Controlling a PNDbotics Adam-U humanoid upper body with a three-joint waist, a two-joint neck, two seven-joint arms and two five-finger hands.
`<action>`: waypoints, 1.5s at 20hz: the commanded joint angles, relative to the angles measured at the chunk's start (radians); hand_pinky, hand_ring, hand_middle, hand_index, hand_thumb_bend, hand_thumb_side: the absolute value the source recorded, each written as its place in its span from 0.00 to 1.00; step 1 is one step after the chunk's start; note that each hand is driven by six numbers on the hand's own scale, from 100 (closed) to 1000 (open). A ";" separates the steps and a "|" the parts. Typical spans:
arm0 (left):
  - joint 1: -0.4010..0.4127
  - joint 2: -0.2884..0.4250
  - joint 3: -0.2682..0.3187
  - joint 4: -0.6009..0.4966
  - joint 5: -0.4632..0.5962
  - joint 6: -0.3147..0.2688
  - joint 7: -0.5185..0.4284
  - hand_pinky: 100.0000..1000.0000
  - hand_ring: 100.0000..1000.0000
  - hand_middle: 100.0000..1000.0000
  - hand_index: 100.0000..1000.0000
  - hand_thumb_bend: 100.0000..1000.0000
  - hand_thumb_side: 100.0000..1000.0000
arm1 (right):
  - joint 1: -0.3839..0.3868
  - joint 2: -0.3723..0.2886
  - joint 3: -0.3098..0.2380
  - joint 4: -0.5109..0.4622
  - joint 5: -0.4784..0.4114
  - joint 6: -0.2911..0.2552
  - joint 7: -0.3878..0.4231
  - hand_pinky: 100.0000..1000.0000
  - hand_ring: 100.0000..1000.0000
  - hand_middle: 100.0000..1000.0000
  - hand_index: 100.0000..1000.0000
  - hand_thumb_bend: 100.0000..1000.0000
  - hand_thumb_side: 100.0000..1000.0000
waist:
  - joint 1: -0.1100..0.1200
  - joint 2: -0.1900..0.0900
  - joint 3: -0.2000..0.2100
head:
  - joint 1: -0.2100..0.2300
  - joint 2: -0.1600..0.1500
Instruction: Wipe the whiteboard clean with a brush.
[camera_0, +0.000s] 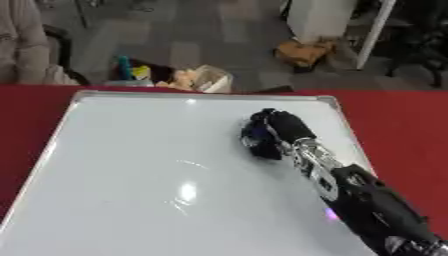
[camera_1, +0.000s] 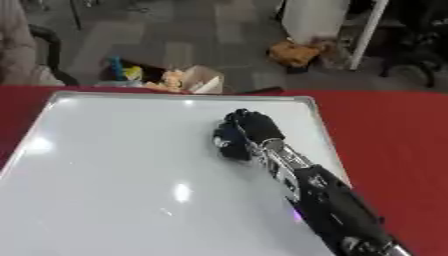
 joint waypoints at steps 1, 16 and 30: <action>-0.010 0.013 0.005 -0.011 0.001 -0.002 0.000 0.45 0.59 0.57 0.70 0.72 0.84 | -0.018 0.021 0.026 0.007 0.030 -0.022 0.013 0.36 0.63 0.68 0.84 0.00 0.86 | 0.004 -0.016 0.007 | -0.004 -0.005; -0.012 0.011 0.003 -0.010 0.002 -0.003 -0.003 0.45 0.59 0.57 0.70 0.73 0.84 | -0.053 0.065 0.079 -0.018 0.120 -0.088 0.048 0.38 0.64 0.69 0.85 0.00 0.82 | 0.006 -0.019 0.013 | -0.011 -0.007; -0.010 0.021 0.011 -0.011 0.000 -0.005 0.005 0.45 0.59 0.57 0.69 0.74 0.83 | 0.032 -0.031 -0.045 0.051 0.070 0.031 -0.009 0.38 0.64 0.69 0.84 0.00 0.78 | 0.017 -0.019 -0.019 | 0.013 -0.019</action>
